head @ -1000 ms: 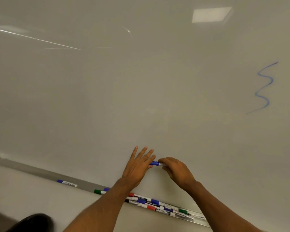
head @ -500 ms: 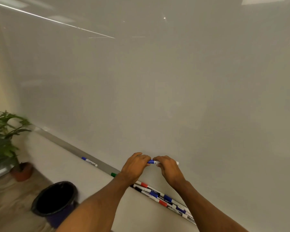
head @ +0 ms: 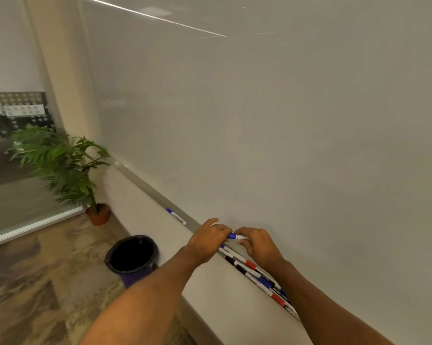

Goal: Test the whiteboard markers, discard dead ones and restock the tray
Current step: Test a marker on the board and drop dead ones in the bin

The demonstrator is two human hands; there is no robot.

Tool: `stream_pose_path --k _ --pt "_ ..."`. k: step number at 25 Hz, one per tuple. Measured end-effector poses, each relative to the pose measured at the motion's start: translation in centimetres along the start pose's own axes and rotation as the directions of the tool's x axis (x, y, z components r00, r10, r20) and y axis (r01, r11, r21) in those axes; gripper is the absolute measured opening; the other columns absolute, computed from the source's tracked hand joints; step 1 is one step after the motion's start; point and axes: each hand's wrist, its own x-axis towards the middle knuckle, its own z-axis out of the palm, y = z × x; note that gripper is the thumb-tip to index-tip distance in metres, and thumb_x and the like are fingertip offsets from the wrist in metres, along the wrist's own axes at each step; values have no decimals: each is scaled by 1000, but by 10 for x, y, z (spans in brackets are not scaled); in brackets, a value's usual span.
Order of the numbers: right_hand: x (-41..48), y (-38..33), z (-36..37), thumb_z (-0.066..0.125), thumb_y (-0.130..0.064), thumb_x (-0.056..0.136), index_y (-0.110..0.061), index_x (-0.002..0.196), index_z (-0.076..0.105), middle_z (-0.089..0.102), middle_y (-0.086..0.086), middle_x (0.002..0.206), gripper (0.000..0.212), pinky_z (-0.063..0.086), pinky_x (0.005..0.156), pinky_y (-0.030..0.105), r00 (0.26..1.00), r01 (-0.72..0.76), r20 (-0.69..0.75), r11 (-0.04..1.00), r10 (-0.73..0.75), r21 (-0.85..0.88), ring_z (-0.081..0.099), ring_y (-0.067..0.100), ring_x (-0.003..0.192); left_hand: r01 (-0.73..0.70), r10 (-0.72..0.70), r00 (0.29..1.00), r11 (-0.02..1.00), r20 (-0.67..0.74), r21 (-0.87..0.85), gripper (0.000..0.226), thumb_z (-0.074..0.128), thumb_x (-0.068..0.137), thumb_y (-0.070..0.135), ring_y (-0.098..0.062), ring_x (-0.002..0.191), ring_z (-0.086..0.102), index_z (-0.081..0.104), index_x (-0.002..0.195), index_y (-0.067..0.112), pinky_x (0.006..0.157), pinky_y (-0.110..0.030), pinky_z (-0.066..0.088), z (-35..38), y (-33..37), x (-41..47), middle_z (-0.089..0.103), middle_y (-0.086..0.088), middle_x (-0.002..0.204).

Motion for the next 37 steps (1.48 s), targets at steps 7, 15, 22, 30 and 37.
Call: stream_pose_path --k 7,15,22,30,37 --pt "57 -45 68 52 -19 94 -23 126 57 66 4 110 32 47 77 30 990 125 80 980 -114 -152 62 21 93 191 -191 981 982 38 1 21 45 99 34 -16 113 51 58 111 22 113 -36 23 14 -90 -48 60 4 116" --pt "163 -115 174 53 -13 95 -18 132 53 62 6 126 37 46 94 31 974 210 120 967 -193 -145 60 23 110 407 -398 894 913 203 -2 47 32 101 44 -17 143 21 38 142 21 119 -39 8 35 -217 -102 27 1 155" --pt "234 -166 241 51 -15 94 -19 126 57 64 4 121 33 42 97 34 957 266 155 955 -245 -134 59 24 107 530 -504 829 846 242 -51 44 34 100 45 -17 138 29 42 136 22 117 -41 12 61 -308 -135 36 2 149" --pt "310 -185 307 53 -20 92 -14 132 52 60 9 126 40 34 106 36 936 256 272 963 -225 -84 56 28 114 669 -616 721 737 318 -90 39 32 102 33 -18 134 35 40 138 19 117 -41 12 95 -395 -144 44 1 143" --pt "407 -178 390 57 -35 89 -24 126 57 63 2 122 39 42 97 34 924 242 319 968 -211 -63 58 24 110 766 -694 603 641 394 -44 37 35 102 32 -19 130 40 42 136 19 117 -40 11 151 -482 -127 48 0 139"
